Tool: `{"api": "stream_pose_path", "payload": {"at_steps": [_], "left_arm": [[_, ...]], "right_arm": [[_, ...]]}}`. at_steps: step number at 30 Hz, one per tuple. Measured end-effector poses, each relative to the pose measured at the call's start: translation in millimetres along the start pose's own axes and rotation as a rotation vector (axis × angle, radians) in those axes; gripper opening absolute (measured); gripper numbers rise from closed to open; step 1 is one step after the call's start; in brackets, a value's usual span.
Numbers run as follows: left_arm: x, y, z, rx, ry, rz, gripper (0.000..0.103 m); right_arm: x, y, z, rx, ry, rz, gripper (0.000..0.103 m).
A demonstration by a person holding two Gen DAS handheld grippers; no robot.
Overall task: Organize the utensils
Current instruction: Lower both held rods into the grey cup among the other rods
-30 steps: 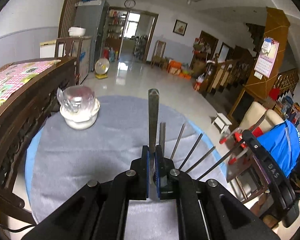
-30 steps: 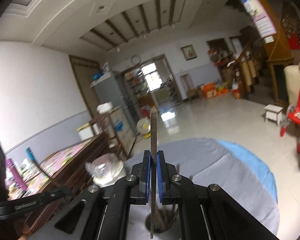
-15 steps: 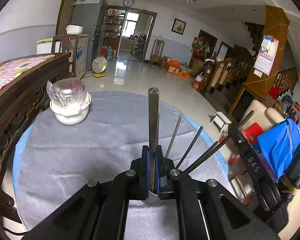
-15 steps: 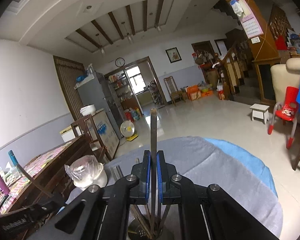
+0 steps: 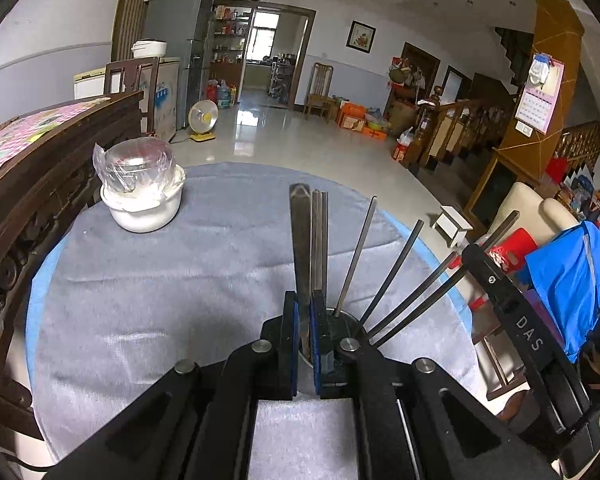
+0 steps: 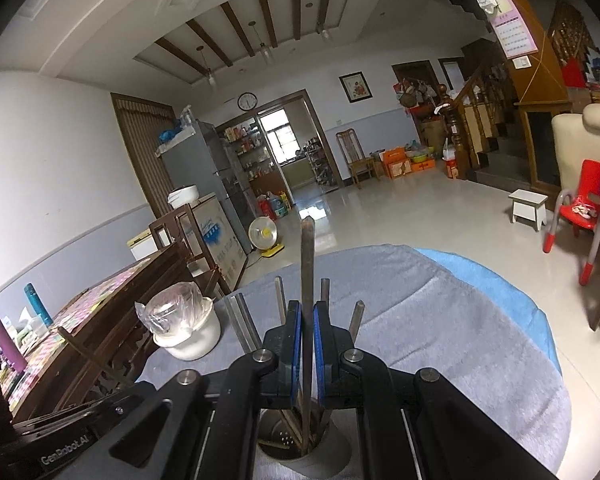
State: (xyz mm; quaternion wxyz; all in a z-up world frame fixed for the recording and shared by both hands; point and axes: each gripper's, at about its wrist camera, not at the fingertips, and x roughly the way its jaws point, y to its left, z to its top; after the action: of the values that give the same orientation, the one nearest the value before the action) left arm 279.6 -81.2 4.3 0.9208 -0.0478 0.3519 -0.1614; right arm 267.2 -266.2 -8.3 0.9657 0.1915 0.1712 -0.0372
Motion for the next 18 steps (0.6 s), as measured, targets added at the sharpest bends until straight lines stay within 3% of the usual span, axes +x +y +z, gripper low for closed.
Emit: {"api": "stream_pose_path", "payload": {"at_steps": [18], "left_arm": [[-1.3, 1.5, -3.2, 0.010, 0.007, 0.000, 0.006]], "right_arm": [[-4.7, 5.5, -7.0, -0.034, 0.013, 0.004, 0.007]]}}
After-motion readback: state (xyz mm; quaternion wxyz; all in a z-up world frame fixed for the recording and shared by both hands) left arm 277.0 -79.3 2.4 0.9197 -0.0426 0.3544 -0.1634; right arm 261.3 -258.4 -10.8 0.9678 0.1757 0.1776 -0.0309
